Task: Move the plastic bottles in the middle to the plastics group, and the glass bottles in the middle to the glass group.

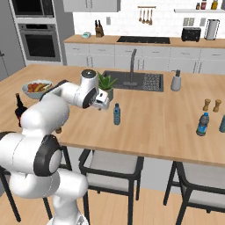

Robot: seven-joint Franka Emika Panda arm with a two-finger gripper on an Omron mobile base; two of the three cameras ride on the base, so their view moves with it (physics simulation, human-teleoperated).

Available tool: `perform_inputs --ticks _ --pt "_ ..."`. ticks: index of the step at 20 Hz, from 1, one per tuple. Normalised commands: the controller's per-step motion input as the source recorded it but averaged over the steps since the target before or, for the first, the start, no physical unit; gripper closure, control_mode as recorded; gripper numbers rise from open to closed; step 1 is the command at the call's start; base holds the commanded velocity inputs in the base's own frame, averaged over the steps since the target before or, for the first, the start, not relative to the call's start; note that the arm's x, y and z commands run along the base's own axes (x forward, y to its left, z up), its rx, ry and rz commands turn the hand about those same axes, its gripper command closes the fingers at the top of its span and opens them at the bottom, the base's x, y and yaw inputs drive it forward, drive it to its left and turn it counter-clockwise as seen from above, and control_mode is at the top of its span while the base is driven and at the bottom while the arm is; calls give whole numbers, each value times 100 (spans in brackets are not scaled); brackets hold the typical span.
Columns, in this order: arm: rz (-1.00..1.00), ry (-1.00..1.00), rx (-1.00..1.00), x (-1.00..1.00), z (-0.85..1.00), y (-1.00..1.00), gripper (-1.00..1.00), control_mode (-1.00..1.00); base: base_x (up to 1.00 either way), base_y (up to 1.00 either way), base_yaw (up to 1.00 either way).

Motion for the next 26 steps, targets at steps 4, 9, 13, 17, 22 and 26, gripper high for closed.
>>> perform_inputs --ticks 4,9,13,17,22,26 --pt "-6 18 0 40 0 -83 -100 -100 0 0 0" --pt "0 5 -3 48 0 -56 -100 -100 0 0 0" --pt "0 0 -6 54 -2 -40 -100 -100 0 0 0" --pt "0 0 -14 58 -25 -8 -100 -100 0 0 0" --pt "0 4 -4 61 -28 2 -100 -100 0 0 0" --pt "0 1 0 54 -17 1 -100 -100 0 0 0"
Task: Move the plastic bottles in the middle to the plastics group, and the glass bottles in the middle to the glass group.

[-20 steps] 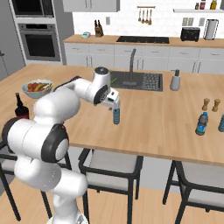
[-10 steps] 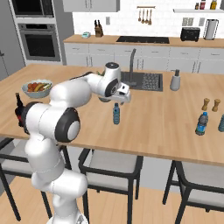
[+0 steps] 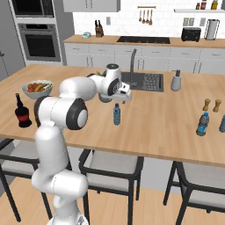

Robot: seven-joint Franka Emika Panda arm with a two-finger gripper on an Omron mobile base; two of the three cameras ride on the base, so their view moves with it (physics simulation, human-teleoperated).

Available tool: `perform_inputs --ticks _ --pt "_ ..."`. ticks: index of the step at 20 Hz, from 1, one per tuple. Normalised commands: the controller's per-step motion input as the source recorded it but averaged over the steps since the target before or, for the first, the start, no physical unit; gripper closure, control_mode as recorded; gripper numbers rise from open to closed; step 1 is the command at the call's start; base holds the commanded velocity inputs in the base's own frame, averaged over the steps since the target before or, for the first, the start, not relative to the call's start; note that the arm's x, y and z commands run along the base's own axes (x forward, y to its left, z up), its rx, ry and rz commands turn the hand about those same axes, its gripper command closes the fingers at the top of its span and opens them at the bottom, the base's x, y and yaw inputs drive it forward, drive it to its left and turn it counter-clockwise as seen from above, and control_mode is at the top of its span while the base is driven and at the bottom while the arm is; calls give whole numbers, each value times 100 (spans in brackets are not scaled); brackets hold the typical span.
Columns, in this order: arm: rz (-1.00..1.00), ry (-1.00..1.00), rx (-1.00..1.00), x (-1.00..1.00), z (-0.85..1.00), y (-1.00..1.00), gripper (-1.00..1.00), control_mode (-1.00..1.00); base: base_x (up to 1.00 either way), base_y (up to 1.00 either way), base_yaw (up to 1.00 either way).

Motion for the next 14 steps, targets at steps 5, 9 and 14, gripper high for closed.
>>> perform_inputs --ticks 5,9,14 --pt "0 2 0 37 -21 0 -100 -100 0 0 0" --pt "0 1 0 2 -23 0 -100 -100 0 0 0" --pt "0 0 0 0 -25 0 -100 -100 0 0 0"
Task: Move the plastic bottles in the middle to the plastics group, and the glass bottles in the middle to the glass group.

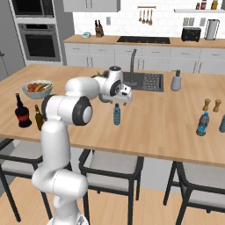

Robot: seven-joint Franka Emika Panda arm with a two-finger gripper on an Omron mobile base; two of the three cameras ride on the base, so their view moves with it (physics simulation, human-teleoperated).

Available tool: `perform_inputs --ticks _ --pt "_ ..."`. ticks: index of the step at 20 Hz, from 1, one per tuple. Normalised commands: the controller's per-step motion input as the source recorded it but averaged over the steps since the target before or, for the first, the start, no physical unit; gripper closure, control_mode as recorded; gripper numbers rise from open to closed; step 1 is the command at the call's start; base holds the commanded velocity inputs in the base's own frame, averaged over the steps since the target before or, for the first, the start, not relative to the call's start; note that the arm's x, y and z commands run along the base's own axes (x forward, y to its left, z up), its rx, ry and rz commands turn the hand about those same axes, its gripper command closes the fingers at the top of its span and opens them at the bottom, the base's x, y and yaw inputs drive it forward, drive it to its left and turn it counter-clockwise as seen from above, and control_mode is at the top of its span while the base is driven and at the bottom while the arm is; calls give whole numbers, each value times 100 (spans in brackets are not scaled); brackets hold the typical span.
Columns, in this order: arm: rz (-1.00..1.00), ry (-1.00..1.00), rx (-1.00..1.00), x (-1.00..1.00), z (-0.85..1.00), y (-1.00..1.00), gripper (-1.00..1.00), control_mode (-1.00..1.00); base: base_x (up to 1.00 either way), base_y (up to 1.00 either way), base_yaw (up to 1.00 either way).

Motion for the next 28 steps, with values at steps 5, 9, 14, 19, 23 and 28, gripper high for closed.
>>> perform_inputs --ticks 5,9,14,19,23,28 --pt "0 1 0 0 -26 0 -100 -100 0 0 0" --pt "0 0 0 0 -20 0 -100 -100 0 0 0" --pt "0 0 0 0 -12 0 -100 -100 0 0 0" --pt "0 0 0 0 -11 0 100 -100 0 0 0" --pt "0 0 0 -5 -13 0 100 -100 0 0 0" --pt "-3 0 0 -12 -18 0 100 -100 0 0 0"
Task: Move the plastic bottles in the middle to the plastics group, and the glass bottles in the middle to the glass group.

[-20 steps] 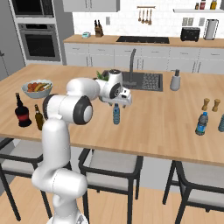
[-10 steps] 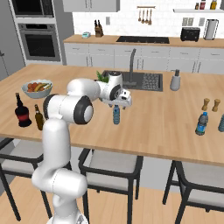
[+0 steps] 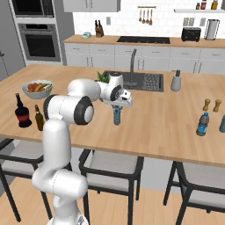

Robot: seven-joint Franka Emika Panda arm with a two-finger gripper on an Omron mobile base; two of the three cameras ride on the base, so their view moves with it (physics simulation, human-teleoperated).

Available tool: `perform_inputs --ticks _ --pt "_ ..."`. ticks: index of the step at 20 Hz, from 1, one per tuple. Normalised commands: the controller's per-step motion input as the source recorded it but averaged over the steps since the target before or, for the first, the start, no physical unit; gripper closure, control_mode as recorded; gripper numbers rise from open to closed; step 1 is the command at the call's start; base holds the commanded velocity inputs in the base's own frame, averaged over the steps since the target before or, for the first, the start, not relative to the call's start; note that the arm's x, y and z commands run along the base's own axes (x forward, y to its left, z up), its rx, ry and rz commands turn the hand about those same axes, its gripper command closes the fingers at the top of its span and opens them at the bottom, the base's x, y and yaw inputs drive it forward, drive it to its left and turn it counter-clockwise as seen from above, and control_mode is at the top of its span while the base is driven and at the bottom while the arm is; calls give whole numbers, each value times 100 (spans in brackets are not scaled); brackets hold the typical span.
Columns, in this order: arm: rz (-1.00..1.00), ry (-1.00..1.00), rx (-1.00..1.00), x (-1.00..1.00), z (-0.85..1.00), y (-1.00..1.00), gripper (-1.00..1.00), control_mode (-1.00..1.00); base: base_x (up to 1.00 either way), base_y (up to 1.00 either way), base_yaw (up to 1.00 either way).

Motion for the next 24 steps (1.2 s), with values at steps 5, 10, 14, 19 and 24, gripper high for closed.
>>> perform_inputs --ticks 5,10,14,19,24 --pt "-6 -2 -3 -22 0 -13 100 -100 0 0 0" --pt "-10 -5 -2 -37 28 -66 100 -100 0 0 0" --pt "-9 -4 0 -40 33 -87 100 -100 0 0 0" --pt "-10 0 0 -37 22 -100 100 -100 0 0 0" --pt "-10 0 0 -28 11 -100 100 -100 0 0 0"
